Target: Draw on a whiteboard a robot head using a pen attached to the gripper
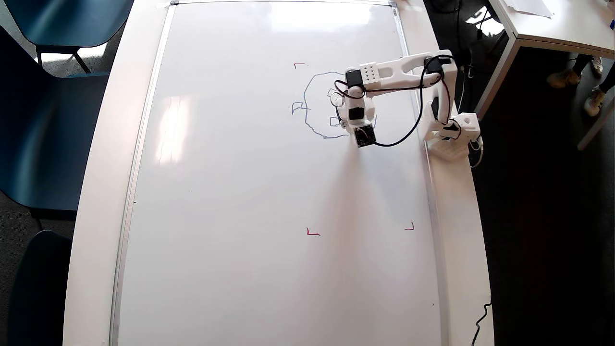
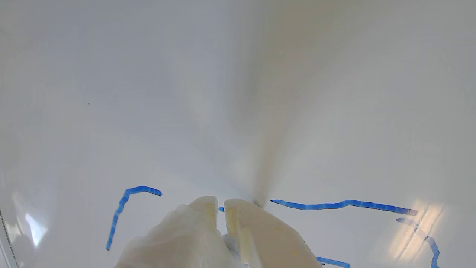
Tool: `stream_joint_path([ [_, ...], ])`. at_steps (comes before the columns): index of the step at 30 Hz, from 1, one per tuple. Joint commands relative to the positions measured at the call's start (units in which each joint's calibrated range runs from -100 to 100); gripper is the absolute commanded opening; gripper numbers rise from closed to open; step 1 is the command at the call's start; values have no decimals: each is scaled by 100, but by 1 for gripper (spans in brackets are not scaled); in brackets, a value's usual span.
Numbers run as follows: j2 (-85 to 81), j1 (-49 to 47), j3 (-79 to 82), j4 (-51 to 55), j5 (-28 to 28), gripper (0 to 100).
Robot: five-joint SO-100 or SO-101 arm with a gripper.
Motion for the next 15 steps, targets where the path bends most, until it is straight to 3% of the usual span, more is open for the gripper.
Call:
stream_joint_path([
  [1,31,-56,-189,-16,-28,1],
  [15,392,-56,-643,19,-34,1],
])
